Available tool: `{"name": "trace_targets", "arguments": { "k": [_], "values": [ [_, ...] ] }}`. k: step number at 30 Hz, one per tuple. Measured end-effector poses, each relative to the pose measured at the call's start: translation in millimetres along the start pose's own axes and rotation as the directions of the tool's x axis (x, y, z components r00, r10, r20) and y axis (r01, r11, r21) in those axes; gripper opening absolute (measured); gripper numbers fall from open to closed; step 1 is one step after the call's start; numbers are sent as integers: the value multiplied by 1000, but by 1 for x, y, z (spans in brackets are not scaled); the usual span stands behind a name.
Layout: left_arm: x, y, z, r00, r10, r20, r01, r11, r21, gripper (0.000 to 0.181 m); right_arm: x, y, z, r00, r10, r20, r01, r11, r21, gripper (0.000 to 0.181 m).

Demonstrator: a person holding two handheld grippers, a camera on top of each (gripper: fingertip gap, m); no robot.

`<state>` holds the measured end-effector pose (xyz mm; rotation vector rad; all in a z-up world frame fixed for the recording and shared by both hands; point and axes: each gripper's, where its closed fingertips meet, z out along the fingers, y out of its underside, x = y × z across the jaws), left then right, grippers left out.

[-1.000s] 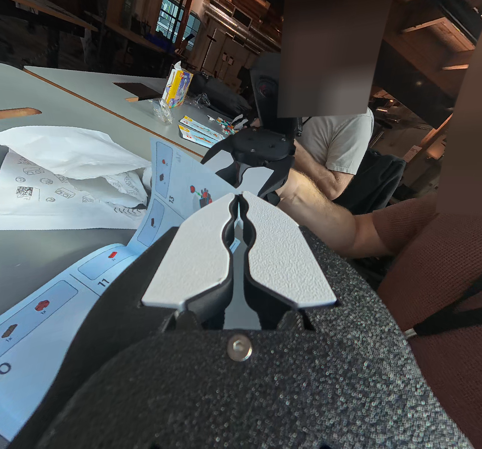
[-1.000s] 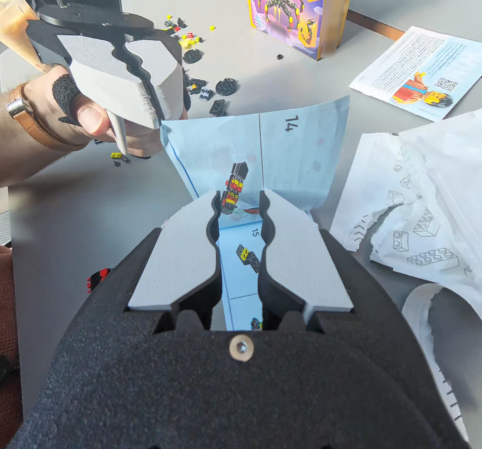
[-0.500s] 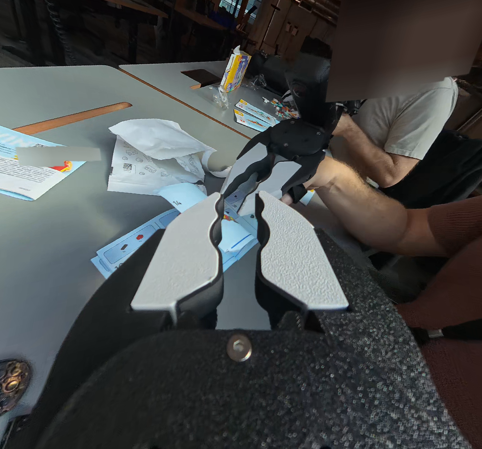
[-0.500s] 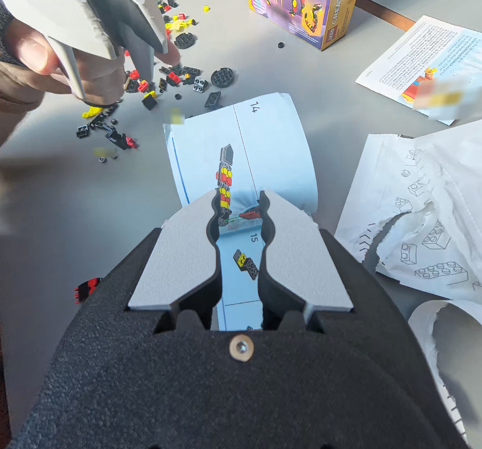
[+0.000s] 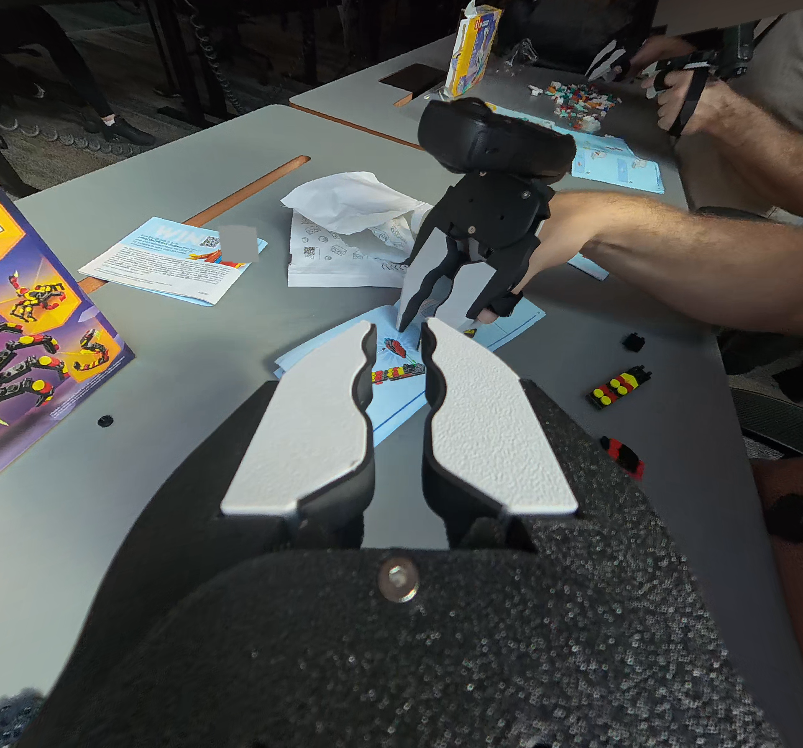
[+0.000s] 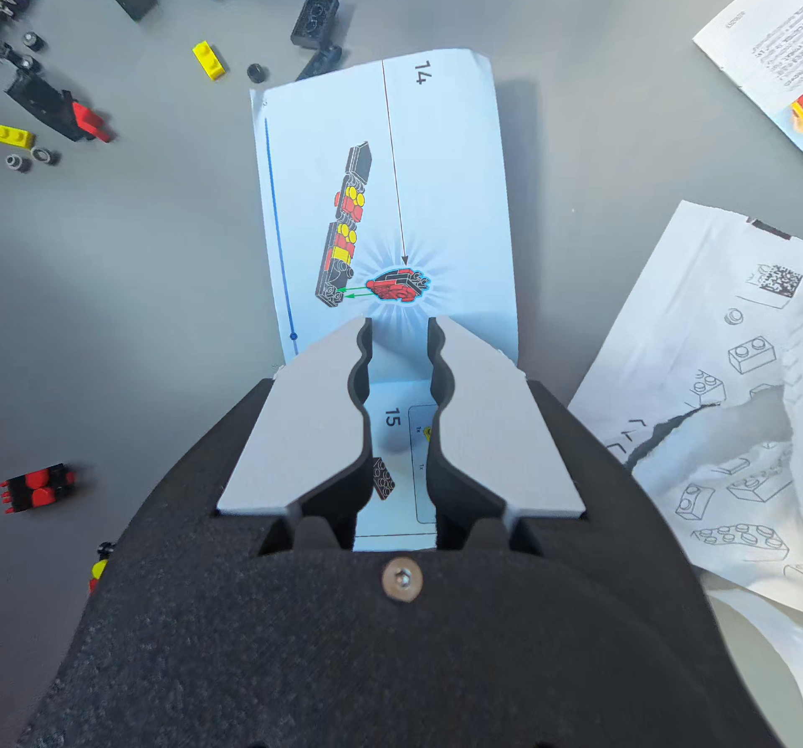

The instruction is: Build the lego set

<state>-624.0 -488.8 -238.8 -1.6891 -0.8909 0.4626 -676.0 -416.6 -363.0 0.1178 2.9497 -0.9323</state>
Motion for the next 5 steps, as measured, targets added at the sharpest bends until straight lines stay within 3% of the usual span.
{"name": "trace_targets", "arguments": {
  "k": [1,5],
  "values": [
    [-1,3,-2,1000,11,3,-11,1000,-13,19,-1,2,4,1000,-6,9,7,1000,-25,24],
    [-5,12,-10,999,33,10,-32,998,-48,19,-1,5,12,999,-31,9,31,997,-74,20]
  ]
}}
